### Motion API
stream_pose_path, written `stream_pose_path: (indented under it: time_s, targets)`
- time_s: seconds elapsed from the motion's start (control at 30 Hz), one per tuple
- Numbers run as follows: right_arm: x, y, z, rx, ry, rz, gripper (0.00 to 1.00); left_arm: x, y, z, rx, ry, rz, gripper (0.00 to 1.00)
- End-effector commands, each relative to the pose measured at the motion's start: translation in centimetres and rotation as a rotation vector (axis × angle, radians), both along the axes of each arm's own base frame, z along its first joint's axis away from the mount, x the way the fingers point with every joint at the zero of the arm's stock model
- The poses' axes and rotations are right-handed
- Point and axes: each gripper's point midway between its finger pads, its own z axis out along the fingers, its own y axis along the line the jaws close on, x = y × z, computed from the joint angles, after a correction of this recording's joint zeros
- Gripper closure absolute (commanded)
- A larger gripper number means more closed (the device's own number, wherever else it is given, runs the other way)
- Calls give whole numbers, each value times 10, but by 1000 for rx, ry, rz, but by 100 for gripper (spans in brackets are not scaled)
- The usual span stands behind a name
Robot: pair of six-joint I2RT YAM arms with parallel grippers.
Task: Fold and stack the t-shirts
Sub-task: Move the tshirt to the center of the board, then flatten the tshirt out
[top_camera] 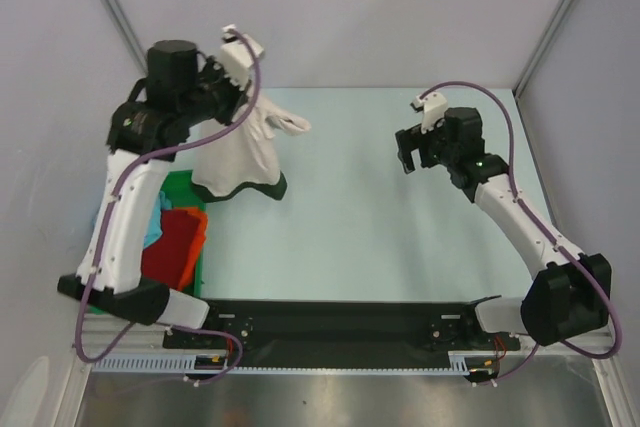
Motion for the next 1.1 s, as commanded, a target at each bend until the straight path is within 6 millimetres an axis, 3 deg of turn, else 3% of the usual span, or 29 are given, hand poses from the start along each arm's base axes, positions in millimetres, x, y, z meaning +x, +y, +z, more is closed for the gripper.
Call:
stream_pose_path:
  time_s: [0.0,0.1,0.13,0.17,0.23,0.27,0.33,0.37,0.4,0.43,0.47,0.53,0.57,0.63,0.67,0.7,0.73,0.77,0.8,0.83,0.87,0.93,0.97,1.03,1.07]
  targets:
    - [13,-37,44,82,-65,-141,0,17,-63,15,3,-64,-149,100]
    - [11,-60,45,101,-39,-201,1,21,-108,17,-6,-69,-239,100]
    - [12,-75,45,97,-39,-232,1,32,-124,2,5,-39,-258,100]
    - [9,-81,49,95,-50,-241,1,28,-141,11,-5,-61,-291,99]
    - [5,-95,46,72,-59,-261,0,41,-165,-2,6,-38,-307,99]
    - [1,-97,52,65,-83,-257,0,42,-176,4,-7,-60,-315,100]
    - [-4,-97,51,40,-97,-228,0,55,-182,3,-23,-70,-264,52]
    - [-8,-95,54,40,-106,-207,0,66,-180,-11,1,-53,-215,33]
    - [-10,-92,53,34,-106,-186,0,70,-177,-18,3,-36,-190,24]
    - [-13,-90,51,29,-102,-163,0,76,-169,-31,25,-10,-140,22]
    - [-17,-84,49,24,-95,-119,0,75,-155,-59,51,62,-119,22]
    - [-24,-77,47,20,-87,-64,0,63,-139,-90,63,152,-123,24]
    - [-29,-68,43,22,-71,-6,0,45,-117,-119,89,223,-113,25]
    - [-38,-55,36,21,-46,76,0,25,-95,-147,99,296,-120,28]
    - [-44,-48,29,7,-24,124,0,7,-71,-187,130,389,-98,29]
    - [-49,-35,24,1,-11,169,0,-9,-55,-181,119,366,-87,30]
    - [-52,-28,19,-8,1,201,0,-18,-44,-189,128,371,-76,30]
    - [-59,-19,11,-13,29,245,0,-34,-26,-219,166,430,-55,30]
    - [-64,-5,6,-29,36,301,1,-46,-16,-213,163,399,-46,30]
    - [-66,1,0,-30,55,318,1,-55,-9,-221,177,413,-41,30]
    - [-64,7,-2,-27,52,331,1,-68,1,-243,207,462,-33,30]
    - [-64,22,-8,-14,75,370,1,-86,15,-255,229,488,-23,30]
    - [-64,28,-9,-7,82,390,1,-96,28,-274,245,537,2,30]
    - [-60,40,-5,-2,82,421,1,-113,42,-287,248,584,15,30]
    - [-57,47,-13,0,112,444,1,-124,53,-302,267,630,25,30]
